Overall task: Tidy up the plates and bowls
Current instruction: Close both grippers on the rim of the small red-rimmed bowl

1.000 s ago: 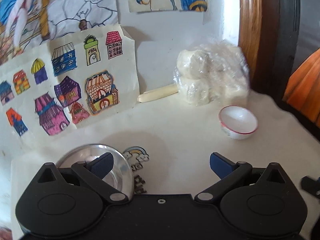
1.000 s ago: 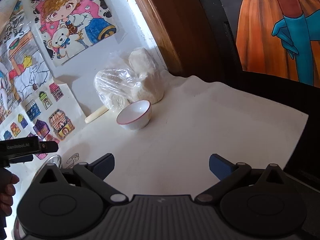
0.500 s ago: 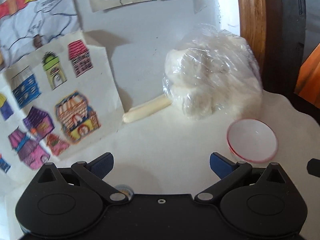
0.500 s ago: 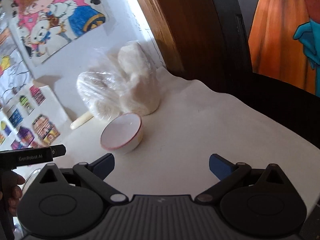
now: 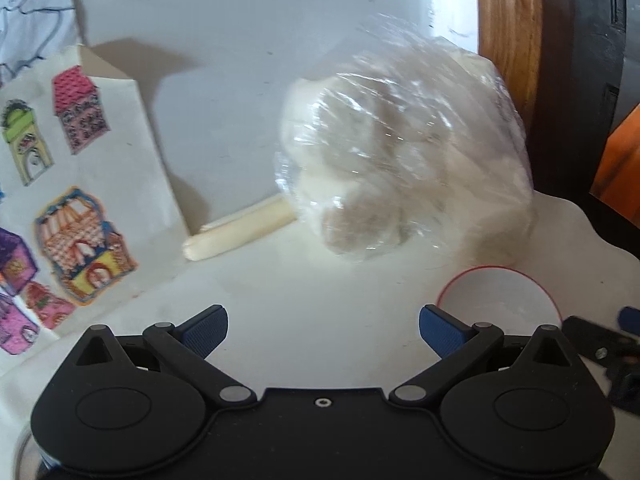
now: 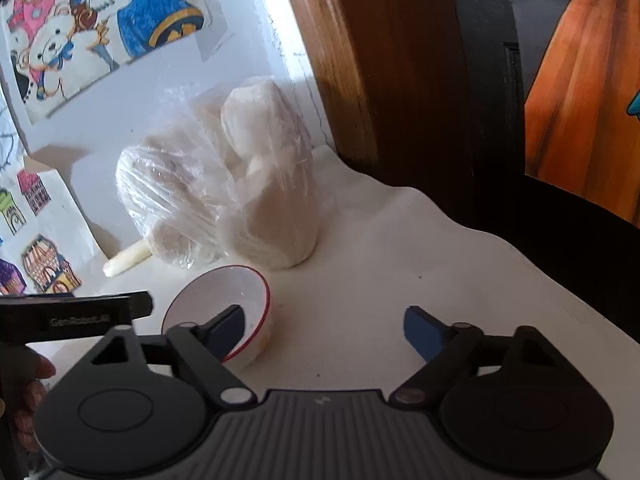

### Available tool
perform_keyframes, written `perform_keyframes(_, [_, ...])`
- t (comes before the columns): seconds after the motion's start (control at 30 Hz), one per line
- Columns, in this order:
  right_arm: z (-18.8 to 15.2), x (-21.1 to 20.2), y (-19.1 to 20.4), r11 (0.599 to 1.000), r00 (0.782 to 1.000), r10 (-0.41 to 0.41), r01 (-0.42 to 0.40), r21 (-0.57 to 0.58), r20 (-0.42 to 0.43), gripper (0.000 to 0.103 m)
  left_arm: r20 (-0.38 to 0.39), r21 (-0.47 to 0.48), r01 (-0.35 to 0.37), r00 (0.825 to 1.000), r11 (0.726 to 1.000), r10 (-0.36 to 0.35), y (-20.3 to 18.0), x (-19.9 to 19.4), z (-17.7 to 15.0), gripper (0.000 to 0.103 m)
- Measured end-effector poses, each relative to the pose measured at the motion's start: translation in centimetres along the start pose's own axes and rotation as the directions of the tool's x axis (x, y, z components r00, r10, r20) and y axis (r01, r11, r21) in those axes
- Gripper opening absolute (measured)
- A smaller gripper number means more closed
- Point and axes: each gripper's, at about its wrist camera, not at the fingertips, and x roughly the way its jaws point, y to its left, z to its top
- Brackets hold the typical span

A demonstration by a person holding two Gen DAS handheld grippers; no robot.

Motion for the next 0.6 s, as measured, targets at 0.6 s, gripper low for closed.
perform_keyframes(0.6, [-0.51,1.0,1.0,0.998,0.998,0.057,-0.058,-0.019,-0.021,0.064,-0.032,-0.075,0.169,0.985,0.983,-0.172,-0.35,0.29,-0.71,0.064])
